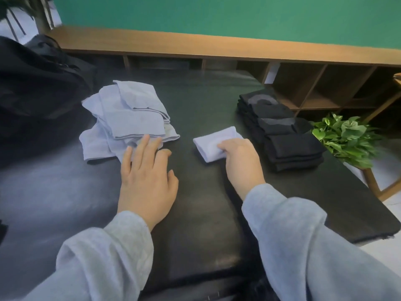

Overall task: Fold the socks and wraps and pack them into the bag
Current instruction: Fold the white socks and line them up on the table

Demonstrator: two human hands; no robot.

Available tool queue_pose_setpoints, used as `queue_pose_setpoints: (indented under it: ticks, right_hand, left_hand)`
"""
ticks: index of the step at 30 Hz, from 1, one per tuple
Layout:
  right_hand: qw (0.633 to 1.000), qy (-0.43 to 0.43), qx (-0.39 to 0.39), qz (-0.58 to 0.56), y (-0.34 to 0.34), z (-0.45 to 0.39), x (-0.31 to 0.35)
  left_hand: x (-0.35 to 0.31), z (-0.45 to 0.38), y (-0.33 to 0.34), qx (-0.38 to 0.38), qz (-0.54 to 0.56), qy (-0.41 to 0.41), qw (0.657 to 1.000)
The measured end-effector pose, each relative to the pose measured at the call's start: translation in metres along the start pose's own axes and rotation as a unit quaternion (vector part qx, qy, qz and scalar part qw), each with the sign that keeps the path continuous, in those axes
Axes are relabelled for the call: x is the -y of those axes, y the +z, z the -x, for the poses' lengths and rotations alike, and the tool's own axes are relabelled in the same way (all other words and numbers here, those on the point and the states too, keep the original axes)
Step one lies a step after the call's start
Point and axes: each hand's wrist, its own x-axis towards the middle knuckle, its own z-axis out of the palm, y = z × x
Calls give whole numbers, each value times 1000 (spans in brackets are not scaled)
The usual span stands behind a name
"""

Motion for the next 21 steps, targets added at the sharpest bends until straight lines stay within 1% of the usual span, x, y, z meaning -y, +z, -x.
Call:
queue_pose_setpoints:
  ticks: [6, 8, 12, 17, 21]
  right_hand:
    - [998, 53, 20, -40, 23, -53, -1]
    - [999, 40, 8, -30, 28, -65, -2]
    - [999, 11, 43, 5, 40, -86, -8]
    - [997, 28, 61, 29, 45, -99, -14]
    - [998, 16, 44, 46, 47, -101, -15]
  left_hand:
    - [0, -6, 5, 10, -14, -36, 999]
    - [0, -5, 5, 15, -13, -39, 999]
    - [0, -4, 7, 22, -16, -42, 999]
    - [1, -5, 9, 23, -21, -47, 998]
    - [3, -6, 9, 22, -20, -53, 998]
